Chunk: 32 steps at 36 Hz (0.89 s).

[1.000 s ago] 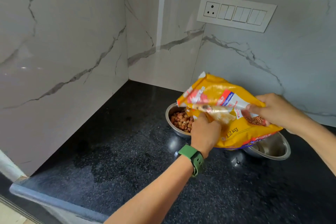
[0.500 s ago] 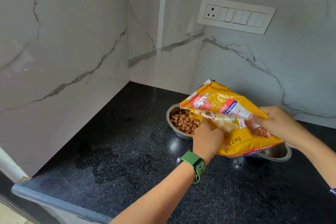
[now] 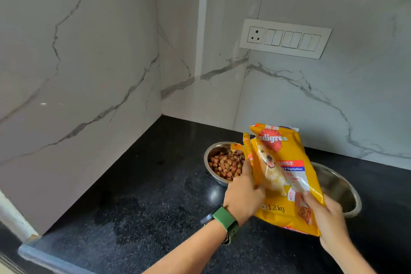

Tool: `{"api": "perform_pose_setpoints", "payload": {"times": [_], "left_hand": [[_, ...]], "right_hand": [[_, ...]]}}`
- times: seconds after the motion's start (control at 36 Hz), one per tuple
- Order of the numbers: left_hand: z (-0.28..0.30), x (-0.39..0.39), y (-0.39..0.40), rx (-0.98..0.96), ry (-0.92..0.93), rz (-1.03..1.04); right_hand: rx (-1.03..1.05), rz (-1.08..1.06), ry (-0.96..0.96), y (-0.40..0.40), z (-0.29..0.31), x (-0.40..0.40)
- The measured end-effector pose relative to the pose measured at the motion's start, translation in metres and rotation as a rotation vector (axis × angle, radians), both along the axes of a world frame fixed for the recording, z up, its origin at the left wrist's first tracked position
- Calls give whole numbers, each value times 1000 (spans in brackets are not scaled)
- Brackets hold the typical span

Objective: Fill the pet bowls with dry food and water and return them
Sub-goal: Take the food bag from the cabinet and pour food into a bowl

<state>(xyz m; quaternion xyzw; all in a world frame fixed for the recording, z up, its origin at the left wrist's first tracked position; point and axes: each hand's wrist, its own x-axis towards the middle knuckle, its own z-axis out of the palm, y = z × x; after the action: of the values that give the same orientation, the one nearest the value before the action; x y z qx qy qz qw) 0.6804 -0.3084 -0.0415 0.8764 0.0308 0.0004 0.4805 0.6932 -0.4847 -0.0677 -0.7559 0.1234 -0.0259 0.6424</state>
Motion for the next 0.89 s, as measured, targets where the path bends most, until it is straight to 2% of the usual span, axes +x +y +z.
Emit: {"api": "perform_pose_setpoints", "payload": {"times": [0.36,0.47,0.56,0.69,0.89], "left_hand": [[1,-1,6,158,-161,10],[3,-5,11,146,-222,25],[4,-13,15,124,-319,37],[2,-18,22,50,-426,58],[8,-10,27,-21,-507,149]], "right_hand": [[176,-54,-25,18,-4,5],[208,-62,-61,25,-3,6],[306,-69,-94,24,-7,10],[471,-17,-273,26,0,28],[476,89,-362,32,15,44]]}}
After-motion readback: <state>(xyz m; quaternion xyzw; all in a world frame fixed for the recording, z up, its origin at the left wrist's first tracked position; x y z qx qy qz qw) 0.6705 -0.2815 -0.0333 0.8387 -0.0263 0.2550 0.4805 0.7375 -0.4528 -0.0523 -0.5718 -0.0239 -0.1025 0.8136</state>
